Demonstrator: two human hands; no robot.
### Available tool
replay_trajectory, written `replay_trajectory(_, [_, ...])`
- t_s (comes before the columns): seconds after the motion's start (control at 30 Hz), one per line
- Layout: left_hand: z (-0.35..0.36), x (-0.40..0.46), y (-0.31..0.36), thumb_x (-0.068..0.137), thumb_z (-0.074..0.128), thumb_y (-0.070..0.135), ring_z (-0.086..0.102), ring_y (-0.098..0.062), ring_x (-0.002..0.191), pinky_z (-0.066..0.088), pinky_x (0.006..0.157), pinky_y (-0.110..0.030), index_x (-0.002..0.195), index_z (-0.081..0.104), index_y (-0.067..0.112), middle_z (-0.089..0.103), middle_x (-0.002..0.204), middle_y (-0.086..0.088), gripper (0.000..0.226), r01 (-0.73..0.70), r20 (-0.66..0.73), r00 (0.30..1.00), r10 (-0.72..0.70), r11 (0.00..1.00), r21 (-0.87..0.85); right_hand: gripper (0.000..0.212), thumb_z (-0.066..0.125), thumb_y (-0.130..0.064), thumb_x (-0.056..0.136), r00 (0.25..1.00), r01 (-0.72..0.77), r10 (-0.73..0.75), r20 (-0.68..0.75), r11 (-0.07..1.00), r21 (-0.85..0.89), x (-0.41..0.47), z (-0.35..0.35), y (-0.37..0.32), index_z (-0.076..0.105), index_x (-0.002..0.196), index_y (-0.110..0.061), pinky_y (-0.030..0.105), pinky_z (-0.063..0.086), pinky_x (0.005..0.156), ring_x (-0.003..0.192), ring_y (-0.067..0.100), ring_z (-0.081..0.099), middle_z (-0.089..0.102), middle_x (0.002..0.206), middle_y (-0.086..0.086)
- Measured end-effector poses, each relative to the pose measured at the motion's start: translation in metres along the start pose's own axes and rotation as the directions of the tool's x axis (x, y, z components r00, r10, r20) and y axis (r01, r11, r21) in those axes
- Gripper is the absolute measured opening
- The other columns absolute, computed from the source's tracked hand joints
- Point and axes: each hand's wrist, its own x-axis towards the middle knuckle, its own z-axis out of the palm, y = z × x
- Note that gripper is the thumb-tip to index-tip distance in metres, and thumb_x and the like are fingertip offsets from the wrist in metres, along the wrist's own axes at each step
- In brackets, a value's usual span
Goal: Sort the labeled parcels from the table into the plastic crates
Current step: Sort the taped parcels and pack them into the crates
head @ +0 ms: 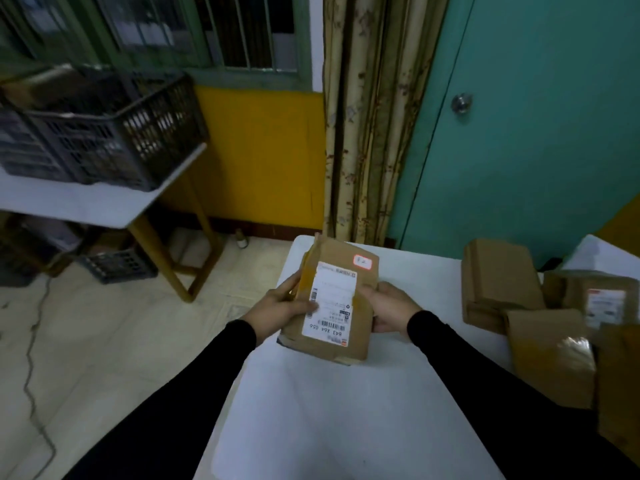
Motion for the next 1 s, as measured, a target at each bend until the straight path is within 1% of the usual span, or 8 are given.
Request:
replay_trajectory(0.17, [-0.035,-0.012,0.053,0.068,0.082,0.021,0.073,-0.025,0.095,0.056,0.091,-0.041,0.135,0.052,0.031,0.075,0.107,-0.004,0.075,-0.061,0.042,0.997,0.058,0.995,0.082,0.098,0.059,-0.068,0.081,0.835,0.263,-0.461,-0.300,0.814,-0.517,-0.025,-0.011,-0.039,0.021,0.154,-0.015,0.041,0.035,0.114,0.143,0.029,0.030,0.023,0.158,0.009])
replay_trajectory(0.27, [-0.047,-0.023,0.078,0.078,0.076,0.009,0.073,-0.020,0.088,0.057,0.078,-0.029,0.123,0.062,0.029,0.076,0.099,-0.001,0.052,-0.088,0.126,0.990,0.063,0.976,0.199,0.097,0.061,-0.065,0.083,0.807,0.401,-0.578,-0.122,0.689,-0.604,-0.054,-0.021,-0.070,0.017,0.157,-0.020,0.032,0.026,0.112,0.145,0.025,0.026,0.015,0.162,0.004])
replay_trajectory(0.37, [-0.056,-0.040,0.099,0.083,0.070,0.004,0.073,-0.015,0.086,0.055,0.070,-0.025,0.120,0.065,0.026,0.076,0.099,0.000,0.044,-0.110,0.343,0.939,-0.034,0.913,0.393,0.084,0.059,-0.066,0.079,0.875,0.441,-0.455,0.163,0.614,-0.655,-0.069,-0.029,-0.093,0.035,0.150,-0.029,0.028,0.030,0.104,0.138,0.019,0.037,0.034,0.154,0.000])
replay_trajectory(0.47, [-0.059,-0.048,0.112,0.082,0.070,0.008,0.071,-0.022,0.095,0.056,0.078,-0.030,0.126,0.065,0.020,0.073,0.110,-0.008,0.046,-0.209,0.509,0.852,-0.118,0.816,0.540,0.084,0.068,-0.067,0.075,0.905,0.389,-0.159,0.395,0.686,-0.614,-0.076,-0.027,-0.099,0.039,0.147,-0.035,0.029,0.035,0.107,0.127,0.008,0.044,0.044,0.149,-0.008])
replay_trajectory(0.63, [-0.051,-0.047,0.124,0.082,0.073,0.011,0.070,-0.019,0.099,0.056,0.085,-0.032,0.128,0.063,0.019,0.072,0.115,-0.006,0.048,-0.254,0.539,0.825,-0.172,0.739,0.624,0.075,0.073,-0.048,0.073,0.867,0.327,-0.050,0.495,0.808,-0.490,-0.075,-0.011,-0.087,0.042,0.141,-0.038,0.032,0.052,0.099,0.114,0.013,0.064,0.063,0.131,-0.006])
replay_trajectory(0.77, [-0.055,-0.039,0.114,0.082,0.076,0.037,0.056,-0.011,0.117,0.043,0.093,-0.023,0.131,0.058,0.029,0.059,0.130,0.007,0.054,-0.251,0.215,0.966,0.144,0.722,0.645,0.057,0.073,-0.037,0.085,0.928,0.322,-0.218,0.302,0.879,-0.353,-0.069,-0.017,-0.076,0.046,0.135,-0.038,0.027,0.052,0.092,0.108,0.019,0.064,0.064,0.121,-0.001])
replay_trajectory(0.9, [-0.068,-0.029,0.092,0.085,0.067,0.053,0.048,-0.020,0.126,0.045,0.092,-0.033,0.146,0.040,0.032,0.046,0.143,0.000,0.069,-0.301,-0.268,0.876,0.401,0.889,0.346,0.050,0.069,-0.039,0.089,0.954,0.297,-0.297,0.047,0.955,0.008,-0.051,-0.023,-0.061,0.054,0.136,-0.030,0.039,0.057,0.087,0.103,0.022,0.068,0.071,0.115,-0.001])
replay_trajectory(1.0, [-0.057,-0.025,0.081,0.086,0.059,0.062,0.046,-0.021,0.130,0.042,0.104,-0.041,0.150,0.032,0.035,0.045,0.145,0.001,0.074,-0.313,-0.328,0.870,0.368,0.926,0.210,0.036,0.058,-0.039,0.096,0.946,0.325,-0.312,-0.090,0.905,0.276,-0.052,-0.014,-0.063,0.054,0.130,-0.029,0.036,0.057,0.076,0.096,0.017,0.067,0.071,0.109,-0.004])
